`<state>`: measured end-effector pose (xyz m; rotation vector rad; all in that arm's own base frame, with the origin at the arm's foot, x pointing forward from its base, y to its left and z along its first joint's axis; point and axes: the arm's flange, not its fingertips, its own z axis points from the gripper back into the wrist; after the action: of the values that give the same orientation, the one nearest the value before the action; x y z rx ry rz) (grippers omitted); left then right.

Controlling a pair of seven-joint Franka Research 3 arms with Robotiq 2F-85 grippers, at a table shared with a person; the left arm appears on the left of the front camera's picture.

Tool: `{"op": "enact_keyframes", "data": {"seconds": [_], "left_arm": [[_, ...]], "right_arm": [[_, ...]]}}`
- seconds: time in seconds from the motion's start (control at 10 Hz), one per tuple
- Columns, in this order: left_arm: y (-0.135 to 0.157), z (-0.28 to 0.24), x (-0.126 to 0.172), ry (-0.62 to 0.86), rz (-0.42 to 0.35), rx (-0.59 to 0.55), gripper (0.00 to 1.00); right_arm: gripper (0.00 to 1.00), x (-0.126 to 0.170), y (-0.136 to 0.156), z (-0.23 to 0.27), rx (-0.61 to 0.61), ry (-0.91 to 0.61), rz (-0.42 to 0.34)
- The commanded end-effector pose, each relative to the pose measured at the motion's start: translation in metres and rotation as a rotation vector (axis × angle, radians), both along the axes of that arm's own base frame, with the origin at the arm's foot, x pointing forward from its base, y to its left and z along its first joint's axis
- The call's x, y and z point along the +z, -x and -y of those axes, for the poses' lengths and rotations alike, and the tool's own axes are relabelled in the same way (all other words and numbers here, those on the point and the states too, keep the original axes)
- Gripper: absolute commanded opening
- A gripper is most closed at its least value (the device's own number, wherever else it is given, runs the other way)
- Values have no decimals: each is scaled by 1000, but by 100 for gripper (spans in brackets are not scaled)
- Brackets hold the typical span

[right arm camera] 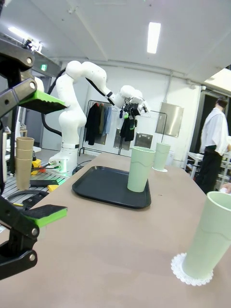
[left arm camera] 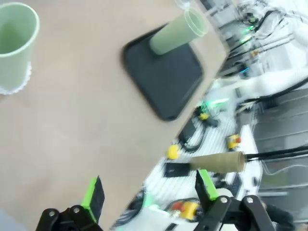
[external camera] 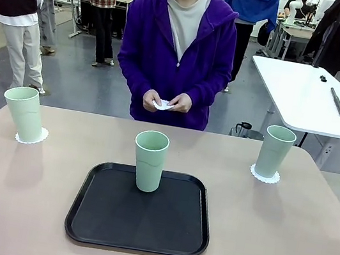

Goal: Place coasters on the table and set cups on them.
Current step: Take one Reusable plastic cup from the Flat Tray and place it on a coaster set by the human.

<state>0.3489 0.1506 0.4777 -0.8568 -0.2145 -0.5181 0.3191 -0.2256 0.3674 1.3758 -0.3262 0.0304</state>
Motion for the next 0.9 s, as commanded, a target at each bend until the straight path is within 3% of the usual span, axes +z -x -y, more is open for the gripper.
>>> {"op": "enact_keyframes", "data": {"seconds": [0.0, 0.2, 0.4, 0.6, 0.8], "left_arm": [[-10, -40, -10, 147, -90, 33, 100], [13, -75, -46, 235, -91, 119, 100], [30, -100, -63, 312, -89, 228, 100], [46, -122, -80, 428, -89, 251, 100], [55, -136, -89, 467, -47, 327, 100]], "right_arm": [[100, 1, 1, 0, -1, -3, 5], [100, 1, 1, 0, -1, -3, 5], [100, 1, 1, 0, -1, -3, 5], [100, 1, 1, 0, -1, -3, 5], [100, 1, 1, 0, -1, -3, 5]]}}
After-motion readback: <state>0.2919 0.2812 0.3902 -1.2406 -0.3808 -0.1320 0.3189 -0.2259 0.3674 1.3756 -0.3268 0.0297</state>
